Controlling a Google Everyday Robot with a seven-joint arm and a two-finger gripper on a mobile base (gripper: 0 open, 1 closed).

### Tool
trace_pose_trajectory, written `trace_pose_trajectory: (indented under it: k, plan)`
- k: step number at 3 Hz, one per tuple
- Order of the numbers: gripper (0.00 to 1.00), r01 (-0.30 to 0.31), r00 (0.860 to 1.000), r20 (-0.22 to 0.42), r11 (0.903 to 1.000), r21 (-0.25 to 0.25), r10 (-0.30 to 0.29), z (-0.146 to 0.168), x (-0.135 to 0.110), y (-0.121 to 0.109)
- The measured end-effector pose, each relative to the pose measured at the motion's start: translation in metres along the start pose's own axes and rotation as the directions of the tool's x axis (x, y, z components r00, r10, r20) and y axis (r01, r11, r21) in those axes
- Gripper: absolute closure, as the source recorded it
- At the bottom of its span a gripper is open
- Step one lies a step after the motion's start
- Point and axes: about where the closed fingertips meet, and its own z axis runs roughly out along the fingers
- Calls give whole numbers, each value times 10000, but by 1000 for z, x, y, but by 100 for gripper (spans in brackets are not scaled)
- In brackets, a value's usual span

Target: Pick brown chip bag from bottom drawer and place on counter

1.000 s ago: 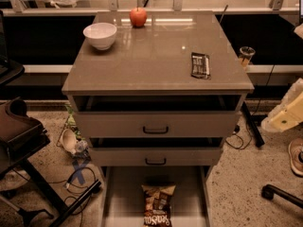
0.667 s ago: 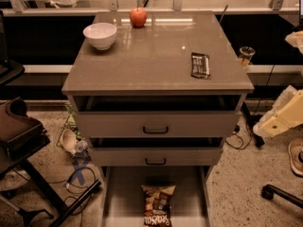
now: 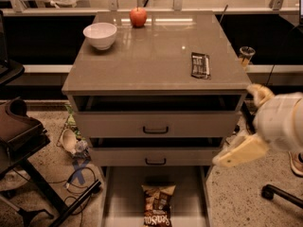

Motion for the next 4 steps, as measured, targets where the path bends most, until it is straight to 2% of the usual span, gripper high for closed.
trace_pose_trajectory:
  k: [1,2,3,4]
  plan:
    - [0,-699,9952,660,9971,-296,717,61,35,37]
    - [0,-945,9897,1016,9936,-616,1004,130,73,72]
    - [0,-857,9938,623,9915,-976,921,161,91,84]
    - [0,-801,9945,581,9906,-1110,869,168,89,88]
